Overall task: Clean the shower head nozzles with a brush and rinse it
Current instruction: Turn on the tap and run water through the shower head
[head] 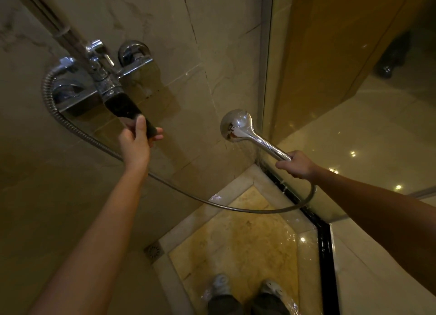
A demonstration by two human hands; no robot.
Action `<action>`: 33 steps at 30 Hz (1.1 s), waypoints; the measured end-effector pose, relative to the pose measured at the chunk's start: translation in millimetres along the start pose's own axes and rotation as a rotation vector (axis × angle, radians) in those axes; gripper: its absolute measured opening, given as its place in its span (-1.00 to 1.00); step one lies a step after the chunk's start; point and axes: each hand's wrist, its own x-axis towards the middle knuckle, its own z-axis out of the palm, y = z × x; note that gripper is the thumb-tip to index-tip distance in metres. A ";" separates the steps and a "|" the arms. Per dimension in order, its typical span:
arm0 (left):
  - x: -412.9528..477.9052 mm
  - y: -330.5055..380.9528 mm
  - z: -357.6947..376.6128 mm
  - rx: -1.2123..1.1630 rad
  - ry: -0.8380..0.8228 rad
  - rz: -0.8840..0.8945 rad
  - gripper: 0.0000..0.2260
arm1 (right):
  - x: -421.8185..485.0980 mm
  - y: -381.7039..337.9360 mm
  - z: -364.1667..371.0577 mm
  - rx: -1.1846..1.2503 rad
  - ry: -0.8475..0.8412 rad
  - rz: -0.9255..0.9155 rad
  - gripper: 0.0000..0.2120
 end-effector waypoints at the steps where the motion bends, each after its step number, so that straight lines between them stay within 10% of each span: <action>1: 3.4 -2.8 -1.1 0.006 -0.007 0.015 -0.77 | -0.2 -0.1 1.5 0.000 0.012 -0.003 -0.90; 22: 21.0 -8.8 -16.2 0.104 -0.185 0.191 -0.76 | -29.7 -25.5 61.7 0.193 0.178 -0.101 -0.92; 28: 12.5 -33.2 -0.7 0.037 -0.148 -0.153 -0.79 | -55.6 -42.2 77.0 0.243 0.216 -0.180 -0.81; 33: -44.0 -44.3 28.4 0.111 -0.440 -0.328 -0.73 | -83.9 -70.3 75.3 0.476 0.185 -0.177 -0.56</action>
